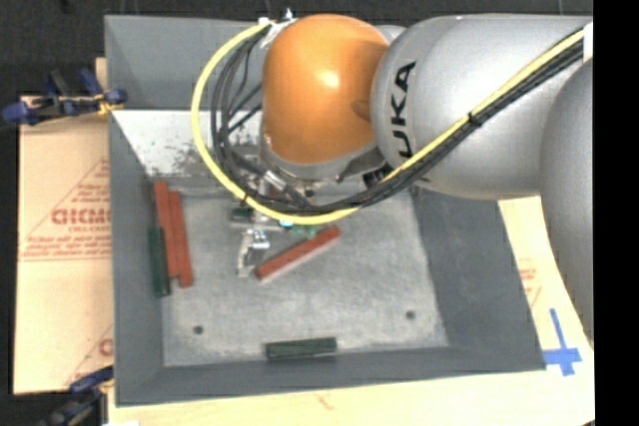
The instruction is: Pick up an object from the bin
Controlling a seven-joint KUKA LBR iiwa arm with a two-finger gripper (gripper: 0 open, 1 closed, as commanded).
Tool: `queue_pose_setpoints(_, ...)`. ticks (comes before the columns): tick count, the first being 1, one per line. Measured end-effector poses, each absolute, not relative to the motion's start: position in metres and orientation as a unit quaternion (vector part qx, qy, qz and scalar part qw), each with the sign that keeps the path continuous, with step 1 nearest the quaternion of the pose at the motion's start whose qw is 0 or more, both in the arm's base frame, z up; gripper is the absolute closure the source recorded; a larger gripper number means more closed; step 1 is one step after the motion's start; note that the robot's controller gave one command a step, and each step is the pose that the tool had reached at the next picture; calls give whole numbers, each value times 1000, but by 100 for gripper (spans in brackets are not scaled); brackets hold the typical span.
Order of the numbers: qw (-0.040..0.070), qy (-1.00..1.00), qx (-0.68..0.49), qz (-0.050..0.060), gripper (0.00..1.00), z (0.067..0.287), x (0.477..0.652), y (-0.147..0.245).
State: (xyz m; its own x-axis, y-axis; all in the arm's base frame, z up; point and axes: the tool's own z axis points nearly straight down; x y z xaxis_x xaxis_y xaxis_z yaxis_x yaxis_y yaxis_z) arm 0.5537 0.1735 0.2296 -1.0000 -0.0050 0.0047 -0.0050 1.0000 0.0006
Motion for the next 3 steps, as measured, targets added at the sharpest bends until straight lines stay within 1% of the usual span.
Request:
queue_pose_setpoints(1, -2, -1000, 0, -1, 0, 234, 555, 172)
queue_pose_setpoints(2, -3, -999, 54, -2, 0, 221, 576, 145)
queue_pose_setpoints(3, -4, -990, 143, 1, 0, 165, 575, 121)
